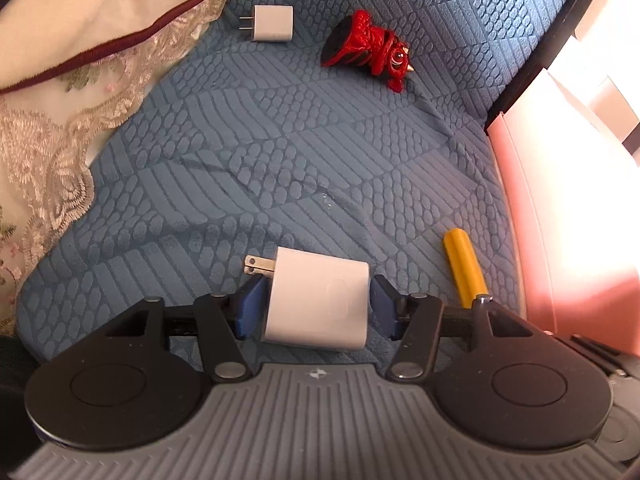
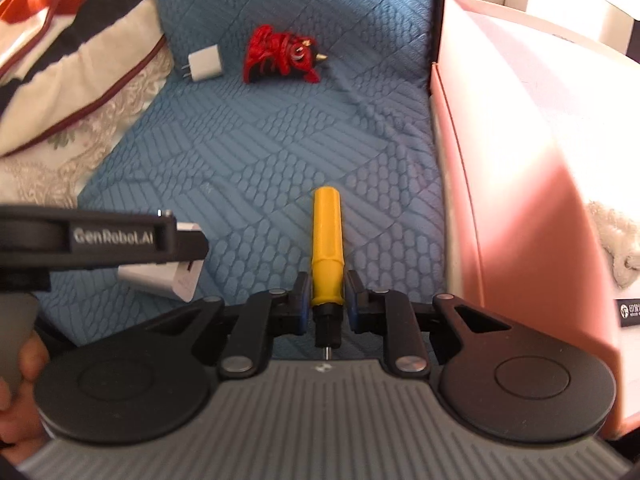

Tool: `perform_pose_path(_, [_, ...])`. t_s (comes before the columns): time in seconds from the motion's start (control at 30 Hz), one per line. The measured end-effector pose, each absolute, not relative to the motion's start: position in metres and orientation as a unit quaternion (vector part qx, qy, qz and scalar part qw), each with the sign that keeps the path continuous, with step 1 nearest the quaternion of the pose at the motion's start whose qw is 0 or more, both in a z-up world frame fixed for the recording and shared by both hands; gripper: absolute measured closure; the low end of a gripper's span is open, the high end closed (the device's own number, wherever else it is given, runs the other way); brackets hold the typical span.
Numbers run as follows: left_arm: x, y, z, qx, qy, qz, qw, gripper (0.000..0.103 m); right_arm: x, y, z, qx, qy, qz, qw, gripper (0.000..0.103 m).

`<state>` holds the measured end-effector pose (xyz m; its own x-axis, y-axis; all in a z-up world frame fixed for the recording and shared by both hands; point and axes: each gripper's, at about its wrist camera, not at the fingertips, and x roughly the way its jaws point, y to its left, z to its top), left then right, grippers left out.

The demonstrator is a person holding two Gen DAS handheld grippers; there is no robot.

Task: Organize rigid objects
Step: 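Lift and carry the screwdriver and white charger over the pink box with both tools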

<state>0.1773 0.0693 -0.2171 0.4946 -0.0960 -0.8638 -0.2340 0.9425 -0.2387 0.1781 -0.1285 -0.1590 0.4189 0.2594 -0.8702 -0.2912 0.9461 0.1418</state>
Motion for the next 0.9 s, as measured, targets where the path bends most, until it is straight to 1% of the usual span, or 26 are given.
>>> perform_pose_path(0.2, [0.179, 0.072, -0.219, -0.178, 0.498, 0.038, 0.848, 0.043, 0.178, -0.131, -0.16, -0.005, 0.537, 0.179, 0.824, 0.081])
perform_pose_path(0.37, [0.171, 0.069, -0.214, -0.185, 0.493, 0.037, 0.849, 0.043, 0.174, -0.132, -0.152, -0.014, 0.529, 0.184, 0.828, 0.081])
perform_pose_path(0.7, [0.16, 0.069, -0.195, -0.211, 0.471, 0.03, 0.856, 0.043, 0.176, -0.146, -0.133, 0.01, 0.518, 0.18, 0.837, 0.081])
perform_pose_path(0.9, [0.159, 0.067, -0.189, -0.227, 0.468, 0.02, 0.854, 0.043, 0.18, -0.152, -0.117, -0.005, 0.501, 0.182, 0.846, 0.082])
